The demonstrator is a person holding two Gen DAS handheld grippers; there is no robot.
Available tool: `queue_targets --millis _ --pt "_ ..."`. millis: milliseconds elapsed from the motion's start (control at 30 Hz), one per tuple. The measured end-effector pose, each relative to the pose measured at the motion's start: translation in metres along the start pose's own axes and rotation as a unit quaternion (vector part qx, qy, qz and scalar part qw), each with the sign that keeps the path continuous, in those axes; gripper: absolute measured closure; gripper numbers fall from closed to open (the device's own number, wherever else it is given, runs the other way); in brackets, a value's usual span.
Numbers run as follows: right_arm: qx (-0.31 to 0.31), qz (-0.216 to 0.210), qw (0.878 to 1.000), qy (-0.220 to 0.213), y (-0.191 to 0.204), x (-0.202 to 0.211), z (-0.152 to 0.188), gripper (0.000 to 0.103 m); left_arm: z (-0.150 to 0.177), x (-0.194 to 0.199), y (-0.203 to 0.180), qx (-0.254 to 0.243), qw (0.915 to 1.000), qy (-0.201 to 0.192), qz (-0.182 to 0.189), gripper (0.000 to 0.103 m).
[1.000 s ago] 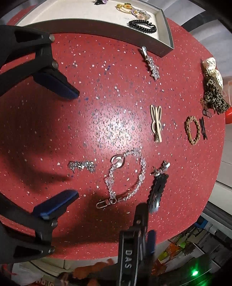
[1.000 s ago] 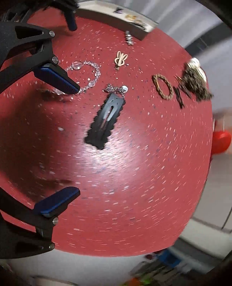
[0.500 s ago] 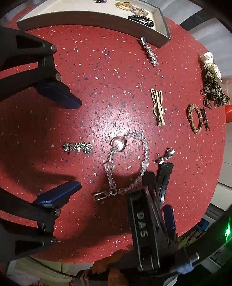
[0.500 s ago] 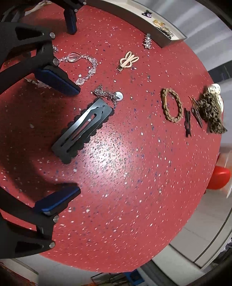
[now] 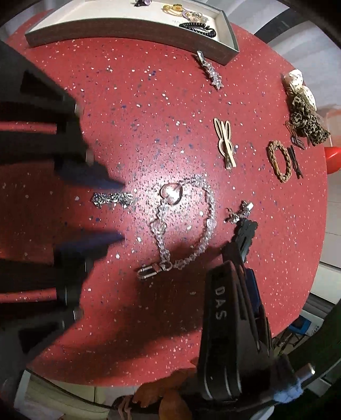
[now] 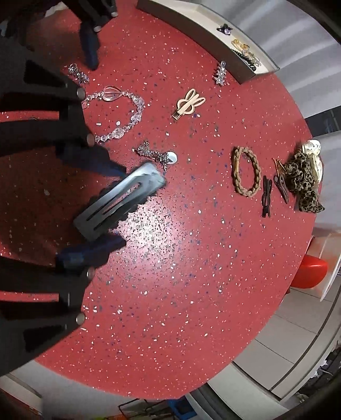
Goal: Organize jewelry
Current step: 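Grasp the small silver charm with left tool while right tool grasps black scalloped snap clip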
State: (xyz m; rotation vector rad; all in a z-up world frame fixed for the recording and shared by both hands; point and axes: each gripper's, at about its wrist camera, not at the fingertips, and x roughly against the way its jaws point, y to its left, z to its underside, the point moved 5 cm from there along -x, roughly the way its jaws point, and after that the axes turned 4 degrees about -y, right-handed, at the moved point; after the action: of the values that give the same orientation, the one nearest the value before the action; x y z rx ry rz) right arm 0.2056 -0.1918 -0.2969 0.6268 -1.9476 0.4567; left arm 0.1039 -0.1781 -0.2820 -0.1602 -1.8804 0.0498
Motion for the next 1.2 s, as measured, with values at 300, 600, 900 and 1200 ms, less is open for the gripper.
queue_targets --millis 300,600,900,1200 --pt "-0.092 -0.024 0.995 -0.007 -0.02 0.02 0.013 0.103 -0.002 0.008 -0.001 0.018 0.9982 -0.004 0.056 0.091" --pt "-0.186 -0.068 0.98 0.0 -0.04 0.028 0.03 0.101 -0.008 0.01 0.011 0.032 0.9975 -0.003 0.064 0.091" --pt "-0.048 -0.017 0.999 -0.015 -0.009 0.022 0.006 0.043 0.003 0.014 0.021 0.041 0.9971 -0.003 0.065 0.091" --pt "0.112 0.018 0.993 -0.016 0.022 0.007 -0.008 0.043 0.012 0.026 0.047 0.051 0.9968 -0.005 0.062 0.091"
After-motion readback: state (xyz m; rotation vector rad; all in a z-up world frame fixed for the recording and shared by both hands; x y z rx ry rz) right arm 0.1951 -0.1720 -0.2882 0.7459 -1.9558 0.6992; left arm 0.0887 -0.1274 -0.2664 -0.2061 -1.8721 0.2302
